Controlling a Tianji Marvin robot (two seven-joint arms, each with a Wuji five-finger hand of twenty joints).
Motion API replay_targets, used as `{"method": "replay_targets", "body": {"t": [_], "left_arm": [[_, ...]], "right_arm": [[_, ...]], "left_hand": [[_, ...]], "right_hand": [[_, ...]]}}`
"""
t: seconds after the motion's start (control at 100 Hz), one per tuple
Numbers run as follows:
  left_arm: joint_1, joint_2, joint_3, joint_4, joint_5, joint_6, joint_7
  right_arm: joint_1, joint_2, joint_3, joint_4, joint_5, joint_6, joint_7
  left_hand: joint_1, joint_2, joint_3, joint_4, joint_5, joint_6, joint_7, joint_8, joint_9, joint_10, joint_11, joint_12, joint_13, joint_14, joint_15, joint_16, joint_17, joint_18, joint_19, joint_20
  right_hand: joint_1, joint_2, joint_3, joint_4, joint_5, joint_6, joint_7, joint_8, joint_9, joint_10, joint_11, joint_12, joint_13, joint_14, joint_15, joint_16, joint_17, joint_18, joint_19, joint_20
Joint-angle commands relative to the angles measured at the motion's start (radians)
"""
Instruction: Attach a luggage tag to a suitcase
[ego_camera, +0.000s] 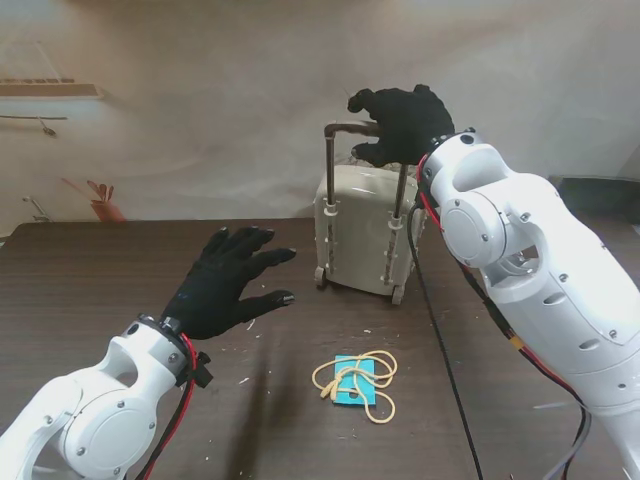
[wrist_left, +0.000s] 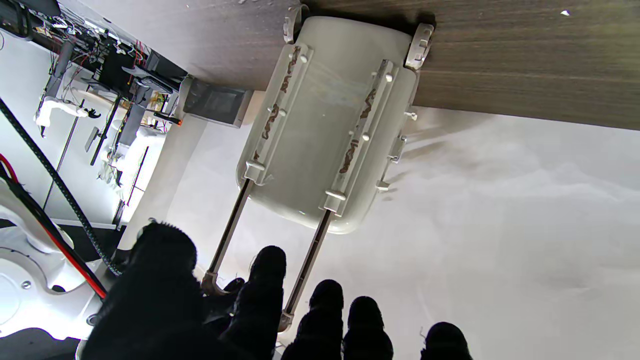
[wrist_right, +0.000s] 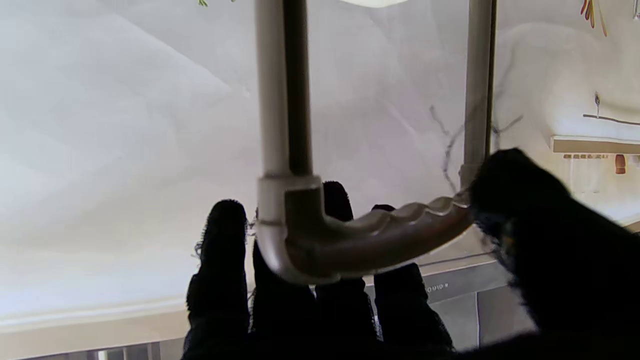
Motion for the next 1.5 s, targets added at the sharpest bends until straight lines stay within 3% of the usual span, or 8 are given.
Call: {"method": "replay_targets", "body": {"t": [0.0, 0.27, 0.34, 0.39, 0.62, 0.85, 1.15, 1.49], "left_arm": [[0.004, 0.0, 0.0, -0.008, 0.003, 0.002, -0.011], [0.009, 0.0, 0.0, -0.012, 0.004, 0.0, -0.008], [0.009, 0.0, 0.0, -0.011, 0.004, -0.001, -0.006], [0.009, 0.0, 0.0, -0.011, 0.003, -0.002, -0.005], [0.012, -0.001, -0.004, -0.011, 0.002, -0.007, -0.002], [0.016, -0.002, -0.008, -0.014, 0.0, -0.012, 0.004], [0.016, -0.002, -0.01, -0.014, -0.001, -0.017, 0.005], [0.019, -0.003, -0.015, -0.016, -0.003, -0.023, 0.009]], "right_arm": [[0.002, -0.002, -0.004, 0.009, -0.009, 0.006, 0.016], [-0.001, -0.006, -0.015, 0.021, 0.011, 0.021, -0.001], [-0.002, -0.008, -0.016, 0.028, 0.008, 0.004, -0.021], [-0.003, -0.01, -0.016, 0.033, 0.017, -0.015, -0.039], [-0.001, -0.023, -0.022, 0.055, 0.05, -0.083, -0.129], [0.004, -0.031, -0.034, 0.052, 0.1, -0.11, -0.154], [0.005, -0.053, -0.085, 0.024, 0.144, -0.056, -0.216], [0.029, -0.072, -0.132, -0.006, 0.192, -0.017, -0.252]], "left_hand": [[0.029, 0.009, -0.024, -0.013, 0.019, 0.048, 0.0, -0.003, 0.003, 0.008, 0.007, -0.007, -0.041, -0.003, 0.005, 0.035, -0.018, -0.049, 0.001, 0.008], [0.029, 0.009, -0.024, -0.013, 0.024, 0.05, 0.003, -0.002, 0.007, 0.012, 0.009, -0.006, -0.04, 0.0, 0.01, 0.036, -0.019, -0.048, 0.005, 0.015], [0.031, 0.008, -0.023, -0.013, 0.024, 0.05, 0.003, -0.002, 0.007, 0.011, 0.009, -0.006, -0.039, 0.0, 0.011, 0.037, -0.019, -0.048, 0.006, 0.017], [0.031, 0.008, -0.023, -0.013, 0.024, 0.051, 0.003, -0.002, 0.008, 0.013, 0.01, -0.006, -0.039, 0.0, 0.012, 0.037, -0.019, -0.047, 0.007, 0.018], [0.031, 0.009, -0.024, -0.013, 0.027, 0.05, 0.004, -0.001, 0.01, 0.012, 0.011, -0.006, -0.038, 0.003, 0.017, 0.038, -0.021, -0.035, 0.015, 0.031], [0.033, 0.008, -0.023, -0.013, 0.031, 0.05, 0.005, 0.0, 0.013, 0.014, 0.011, -0.006, -0.037, 0.005, 0.02, 0.038, -0.025, -0.033, 0.026, 0.05], [0.034, 0.009, -0.024, -0.013, 0.031, 0.05, 0.005, 0.0, 0.012, 0.013, 0.011, -0.006, -0.038, 0.003, 0.02, 0.037, -0.027, -0.035, 0.026, 0.06], [0.034, 0.009, -0.023, -0.013, 0.032, 0.05, 0.005, 0.0, 0.012, 0.013, 0.011, -0.007, -0.038, 0.003, 0.019, 0.036, -0.026, -0.035, 0.022, 0.064]], "right_hand": [[0.046, -0.024, 0.065, 0.013, 0.025, 0.014, 0.022, 0.012, 0.049, 0.007, 0.028, 0.018, 0.062, 0.017, 0.026, 0.025, 0.041, 0.027, 0.031, 0.013], [0.198, 0.005, 0.074, 0.022, 0.048, -0.046, 0.085, 0.044, 0.154, -0.029, 0.142, 0.064, 0.282, 0.013, 0.184, 0.118, 0.258, 0.11, 0.225, 0.11], [0.271, -0.007, 0.053, -0.077, 0.088, -0.084, 0.113, 0.06, 0.213, -0.038, 0.169, 0.059, 0.364, 0.003, 0.281, 0.167, 0.338, 0.136, 0.311, 0.179], [0.323, -0.017, 0.045, -0.103, 0.122, -0.126, 0.133, 0.077, 0.242, -0.042, 0.193, 0.081, 0.397, -0.003, 0.361, 0.205, 0.369, 0.145, 0.373, 0.242], [0.468, -0.012, 0.067, -0.105, 0.366, -0.315, 0.241, 0.119, 0.351, -0.064, 0.328, 0.204, 0.508, -0.047, 0.785, 0.304, 0.578, 0.141, 0.668, 0.436], [0.484, -0.063, 0.143, -0.115, 0.708, -0.394, 0.324, 0.359, 0.424, -0.068, 0.403, 0.305, 0.564, -0.088, 1.061, 0.327, 0.78, 0.114, 0.852, 0.421], [0.508, -0.096, 0.227, -0.135, 0.83, -0.392, 0.454, 0.64, 0.411, -0.061, 0.472, 0.375, 0.566, -0.144, 1.142, 0.383, 0.882, 0.074, 0.873, 0.406], [0.515, -0.1, 0.241, -0.139, 0.837, -0.379, 0.456, 0.679, 0.406, -0.056, 0.488, 0.384, 0.566, -0.147, 1.148, 0.39, 0.881, 0.068, 0.873, 0.419]]}}
